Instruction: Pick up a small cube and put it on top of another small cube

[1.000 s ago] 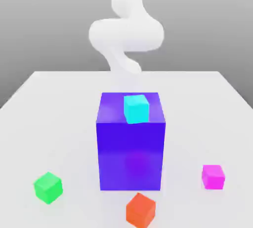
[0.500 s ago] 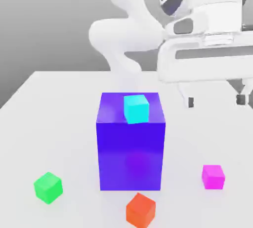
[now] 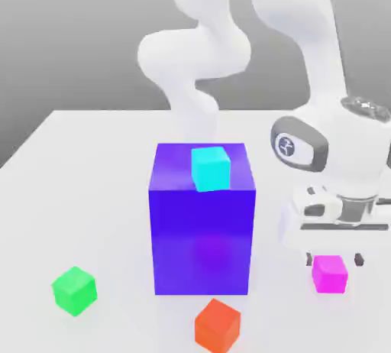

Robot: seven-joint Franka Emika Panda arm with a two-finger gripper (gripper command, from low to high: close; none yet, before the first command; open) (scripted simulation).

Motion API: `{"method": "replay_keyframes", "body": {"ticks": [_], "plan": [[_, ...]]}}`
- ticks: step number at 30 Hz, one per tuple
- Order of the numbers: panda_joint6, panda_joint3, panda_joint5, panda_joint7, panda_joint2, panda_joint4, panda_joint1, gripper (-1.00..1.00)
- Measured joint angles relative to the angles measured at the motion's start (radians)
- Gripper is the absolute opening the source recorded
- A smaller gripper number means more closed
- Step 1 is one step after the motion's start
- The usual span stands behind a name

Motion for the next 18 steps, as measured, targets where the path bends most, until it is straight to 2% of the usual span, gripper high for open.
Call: {"method": "replay_keyframes", "body": {"ticks": [7, 13, 18], "plan": [[-0.001, 0.0, 0.004, -0.003, -0.004, -0.001, 0.001, -1.0], [-0.143, 0.115, 0.166, -0.124, -0.189, -0.044, -0.088, -1.0], [-0.175, 0.024, 0.173, -0.219, -0.231, 0.041, -0.206, -1.0]]}}
